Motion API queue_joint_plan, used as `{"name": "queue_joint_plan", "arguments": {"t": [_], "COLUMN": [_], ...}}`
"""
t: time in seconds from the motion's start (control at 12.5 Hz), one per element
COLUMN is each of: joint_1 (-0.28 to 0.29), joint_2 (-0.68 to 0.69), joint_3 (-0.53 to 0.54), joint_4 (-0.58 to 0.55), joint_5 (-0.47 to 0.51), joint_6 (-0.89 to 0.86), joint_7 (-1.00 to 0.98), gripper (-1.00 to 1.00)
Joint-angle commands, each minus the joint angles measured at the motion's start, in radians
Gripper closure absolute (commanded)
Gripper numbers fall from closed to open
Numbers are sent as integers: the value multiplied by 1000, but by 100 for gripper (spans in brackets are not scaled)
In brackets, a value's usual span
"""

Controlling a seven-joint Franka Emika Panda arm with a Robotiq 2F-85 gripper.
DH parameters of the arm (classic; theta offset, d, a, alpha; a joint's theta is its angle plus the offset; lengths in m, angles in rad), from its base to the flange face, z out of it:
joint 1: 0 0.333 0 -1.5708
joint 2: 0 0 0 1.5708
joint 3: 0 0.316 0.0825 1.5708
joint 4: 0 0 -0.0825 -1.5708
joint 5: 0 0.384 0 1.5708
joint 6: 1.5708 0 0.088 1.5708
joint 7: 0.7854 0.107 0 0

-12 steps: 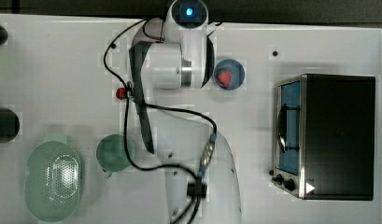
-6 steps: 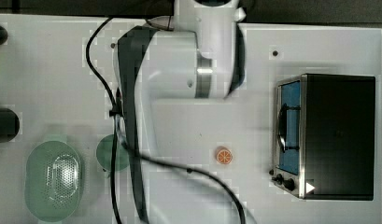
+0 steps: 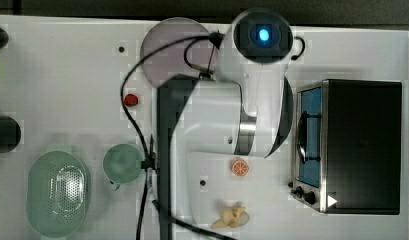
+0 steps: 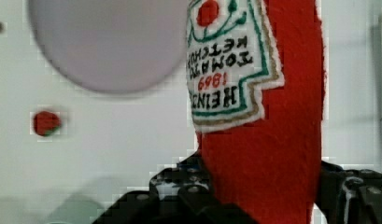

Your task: Pick ketchup from plate and place it on table.

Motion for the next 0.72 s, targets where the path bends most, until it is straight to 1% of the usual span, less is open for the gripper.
{"name": "queue_joint_plan", "arguments": {"t": [0.08, 0.32, 0.48, 0.56, 0.72], "joint_1": [-6, -6, -5, -5, -5], "joint_2": [15, 35, 66, 89, 147], "joint_3": [-13, -13, -12, -12, -12], "joint_4": [-152, -292, -355, -374, -394], "joint_5": [11, 11, 12, 12, 12], "joint_6": [93, 274, 368, 396, 422], "joint_7": [35, 36, 36, 36, 36], "gripper": [-24, -24, -24, -29, -71]}}
